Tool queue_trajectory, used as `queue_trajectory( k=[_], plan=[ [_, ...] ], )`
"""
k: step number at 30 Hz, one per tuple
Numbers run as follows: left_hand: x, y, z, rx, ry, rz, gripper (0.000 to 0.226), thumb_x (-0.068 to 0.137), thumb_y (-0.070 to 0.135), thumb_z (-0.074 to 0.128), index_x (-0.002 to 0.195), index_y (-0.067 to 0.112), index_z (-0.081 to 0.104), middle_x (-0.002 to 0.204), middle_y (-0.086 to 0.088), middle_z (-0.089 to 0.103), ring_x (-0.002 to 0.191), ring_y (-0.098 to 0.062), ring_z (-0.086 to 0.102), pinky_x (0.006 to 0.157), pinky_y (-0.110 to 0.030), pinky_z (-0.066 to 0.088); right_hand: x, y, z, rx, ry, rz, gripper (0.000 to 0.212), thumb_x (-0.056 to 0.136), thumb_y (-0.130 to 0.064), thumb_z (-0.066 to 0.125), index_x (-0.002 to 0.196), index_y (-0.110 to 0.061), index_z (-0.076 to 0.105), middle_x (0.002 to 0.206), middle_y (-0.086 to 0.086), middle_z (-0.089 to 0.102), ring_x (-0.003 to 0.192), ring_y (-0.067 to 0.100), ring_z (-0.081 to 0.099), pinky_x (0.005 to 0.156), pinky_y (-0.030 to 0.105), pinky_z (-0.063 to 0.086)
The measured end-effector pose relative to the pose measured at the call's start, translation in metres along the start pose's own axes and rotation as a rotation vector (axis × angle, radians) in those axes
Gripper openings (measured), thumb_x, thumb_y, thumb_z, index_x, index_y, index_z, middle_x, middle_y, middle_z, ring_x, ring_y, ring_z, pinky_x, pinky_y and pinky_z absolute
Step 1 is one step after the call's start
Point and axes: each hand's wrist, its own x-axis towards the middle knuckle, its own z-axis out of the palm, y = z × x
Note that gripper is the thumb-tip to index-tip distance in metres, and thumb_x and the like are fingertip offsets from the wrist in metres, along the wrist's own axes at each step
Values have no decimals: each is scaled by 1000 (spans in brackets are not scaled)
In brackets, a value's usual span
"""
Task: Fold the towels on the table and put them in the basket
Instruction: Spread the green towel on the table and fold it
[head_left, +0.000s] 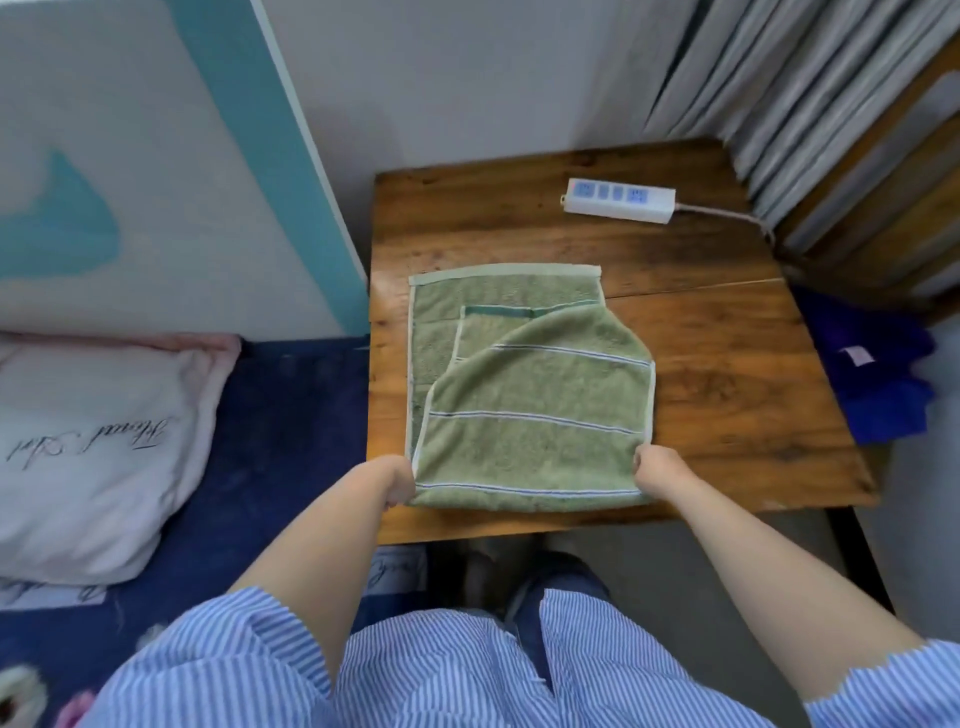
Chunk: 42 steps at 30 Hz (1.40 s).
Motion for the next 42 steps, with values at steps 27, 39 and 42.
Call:
queue_trajectory(
  k=[27,39,42],
  plan=[
    [90,130,-157,-70,605,100,36,95,8,32,128,11,46,125,-10,52,114,-28,49,89,-40,47,142,-47,-143,248,224,-296,36,98,-12,34,131,-8,48,136,10,50,128,26,41,107,37,32],
    [123,125,-176,-1,655,213,27,96,14,41,115,10,59,117,-10,56,113,-28,46,90,-36,40,159,-52,-172,-115,-119,-487,34,92,-24,49,125,-23,52,111,1,57,115,20,41,101,36,26],
    [116,111,-197,-166,649,222,26,96,13,42,114,4,59,116,-16,57,110,-32,50,90,-37,42,153,-46,-187,-321,-153,-495,18,87,-34,57,94,-18,59,83,-3,55,93,19,46,91,34,30]
  ],
)
